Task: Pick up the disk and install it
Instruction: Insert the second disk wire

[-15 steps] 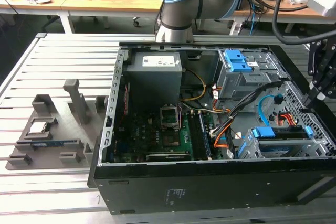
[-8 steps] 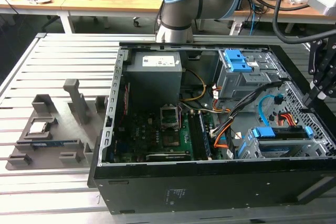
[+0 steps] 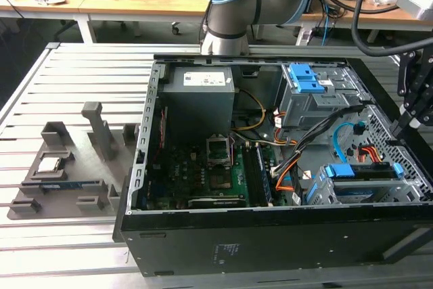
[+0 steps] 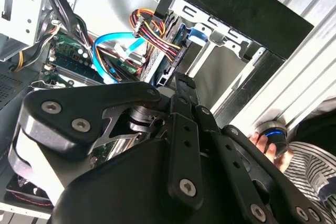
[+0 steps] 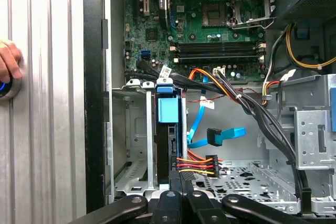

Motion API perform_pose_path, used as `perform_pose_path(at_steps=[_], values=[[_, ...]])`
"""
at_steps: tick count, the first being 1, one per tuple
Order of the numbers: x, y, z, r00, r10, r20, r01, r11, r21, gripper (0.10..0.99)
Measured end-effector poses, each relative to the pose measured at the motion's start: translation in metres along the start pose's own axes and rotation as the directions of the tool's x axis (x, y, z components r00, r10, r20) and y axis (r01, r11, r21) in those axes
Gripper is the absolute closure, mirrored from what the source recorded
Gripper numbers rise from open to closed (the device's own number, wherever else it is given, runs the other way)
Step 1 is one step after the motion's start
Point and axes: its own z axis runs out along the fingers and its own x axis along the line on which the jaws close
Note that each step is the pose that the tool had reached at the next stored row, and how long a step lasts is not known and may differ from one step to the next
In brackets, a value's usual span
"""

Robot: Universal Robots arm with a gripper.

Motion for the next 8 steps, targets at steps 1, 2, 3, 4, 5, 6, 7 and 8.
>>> perform_pose_path(at_steps=[1, 2, 3, 4, 5, 6, 7, 8], values=[[0.0, 0.0, -0.0001, 1.0, 0.0, 0.0, 0.0, 1.0, 0.0, 0.98], [0.0, 0.0, -0.0002, 1.0, 0.0, 0.0, 0.0, 1.0, 0.0, 0.973], [0.0, 0.0, -0.0003, 1.0, 0.0, 0.0, 0.0, 1.0, 0.0, 0.851], [0.0, 0.0, -0.0003, 1.0, 0.0, 0.0, 0.0, 1.0, 0.0, 0.851], [0.0, 0.0, -0.0003, 1.0, 0.0, 0.0, 0.0, 1.0, 0.0, 0.784], [-0.0002, 0.0001, -0.0005, 1.0, 0.0, -0.0002, 0.0, 1.0, 0.0, 0.784], [-0.001, 0.0001, -0.0007, 1.0, 0.0, -0.0006, 0.0, 1.0, 0.0, 0.784], [-0.0019, 0.0002, -0.0006, 1.0, 0.0, -0.0002, 0.0, 1.0, 0.0, 0.784]])
